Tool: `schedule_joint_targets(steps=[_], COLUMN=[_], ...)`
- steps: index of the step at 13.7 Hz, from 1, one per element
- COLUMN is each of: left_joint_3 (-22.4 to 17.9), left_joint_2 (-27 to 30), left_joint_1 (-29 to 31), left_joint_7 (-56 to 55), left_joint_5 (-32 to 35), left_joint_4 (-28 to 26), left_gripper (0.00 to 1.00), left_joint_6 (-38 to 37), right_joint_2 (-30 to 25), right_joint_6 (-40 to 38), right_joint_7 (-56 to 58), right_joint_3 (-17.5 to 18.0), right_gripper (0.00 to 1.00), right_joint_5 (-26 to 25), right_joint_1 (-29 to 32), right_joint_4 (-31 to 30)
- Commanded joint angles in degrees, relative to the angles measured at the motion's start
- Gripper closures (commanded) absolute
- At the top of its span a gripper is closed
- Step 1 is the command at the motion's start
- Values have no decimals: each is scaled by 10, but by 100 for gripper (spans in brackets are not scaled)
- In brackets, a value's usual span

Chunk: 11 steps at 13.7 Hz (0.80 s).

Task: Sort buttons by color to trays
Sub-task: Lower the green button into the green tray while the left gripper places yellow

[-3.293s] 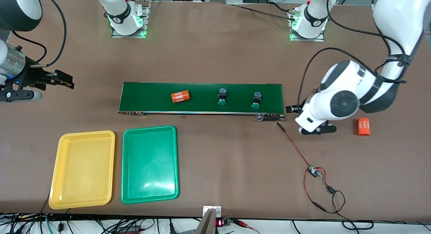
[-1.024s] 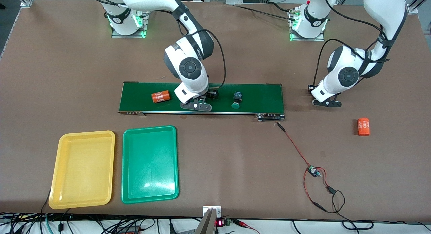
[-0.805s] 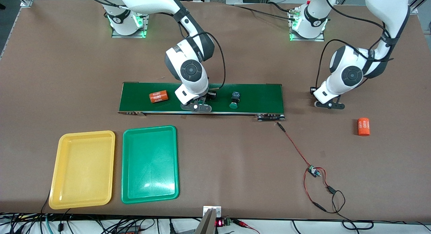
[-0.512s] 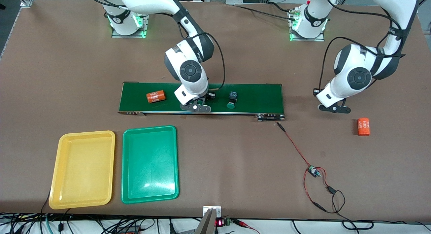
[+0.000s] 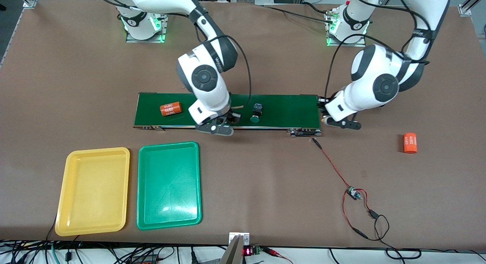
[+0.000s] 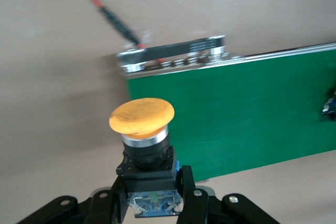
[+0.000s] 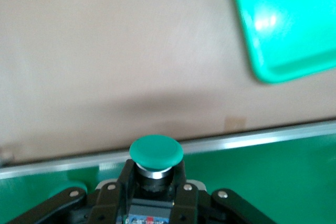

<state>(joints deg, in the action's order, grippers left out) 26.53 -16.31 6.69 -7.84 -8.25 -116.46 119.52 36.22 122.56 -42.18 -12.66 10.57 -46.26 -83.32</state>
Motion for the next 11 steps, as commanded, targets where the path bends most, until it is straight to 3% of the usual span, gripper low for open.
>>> schedule_joint_targets(steps=[1, 5, 6, 7, 8, 11], left_joint_3=[-1, 19, 19, 19, 19, 15], left_joint_2=[-49, -86, -90, -89, -81, -39], left_joint_1=[-24, -29, -30, -31, -27, -8], left_joint_7=[-6, 5, 2, -2, 4, -2], left_joint_5=[-13, -24, -25, -25, -25, -26], left_joint_4=[20, 19, 19, 19, 23, 36], left_gripper=[79, 78, 58, 15, 0, 0], left_joint_6=[17, 31, 30, 30, 26, 15], right_joint_2=[3, 35, 49, 61, 71, 88], right_joint_6=[-5, 2, 16, 27, 34, 62], right_joint_7=[56, 228, 258, 274, 290, 340], right_joint_3=[-28, -29, -29, -29, -29, -30], right_gripper=[96, 97, 98, 98, 98, 98], right_joint_5=[-18, -17, -18, -18, -18, -20], right_joint_1=[26, 113, 124, 134, 141, 157], right_joint_4=[13, 26, 31, 34, 36, 36])
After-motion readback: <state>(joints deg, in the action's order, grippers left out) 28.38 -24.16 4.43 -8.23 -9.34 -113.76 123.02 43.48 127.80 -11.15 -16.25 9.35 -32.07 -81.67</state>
